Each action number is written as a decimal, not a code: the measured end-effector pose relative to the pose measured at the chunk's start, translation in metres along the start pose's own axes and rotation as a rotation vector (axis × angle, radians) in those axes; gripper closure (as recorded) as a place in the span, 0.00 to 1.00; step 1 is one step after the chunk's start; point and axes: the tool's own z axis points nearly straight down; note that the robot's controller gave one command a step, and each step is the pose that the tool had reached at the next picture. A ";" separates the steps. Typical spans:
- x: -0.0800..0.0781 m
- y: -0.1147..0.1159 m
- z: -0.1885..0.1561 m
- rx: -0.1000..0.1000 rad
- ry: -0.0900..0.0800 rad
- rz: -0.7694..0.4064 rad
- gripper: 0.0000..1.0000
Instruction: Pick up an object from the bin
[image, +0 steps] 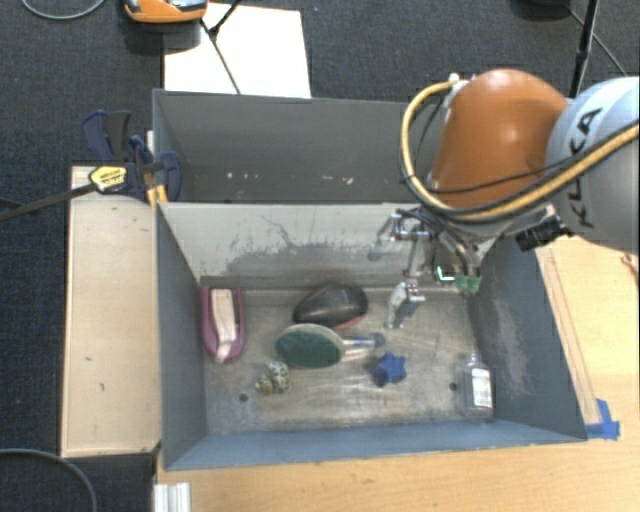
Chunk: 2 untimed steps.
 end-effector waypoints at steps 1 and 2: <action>0.039 0.037 0.146 0.000 0.000 -0.224 0.00; -0.018 0.057 0.156 -0.004 -0.002 -0.110 0.00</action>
Offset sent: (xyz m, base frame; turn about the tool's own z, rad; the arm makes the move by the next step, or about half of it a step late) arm -0.0386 0.0362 -0.1428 -0.2231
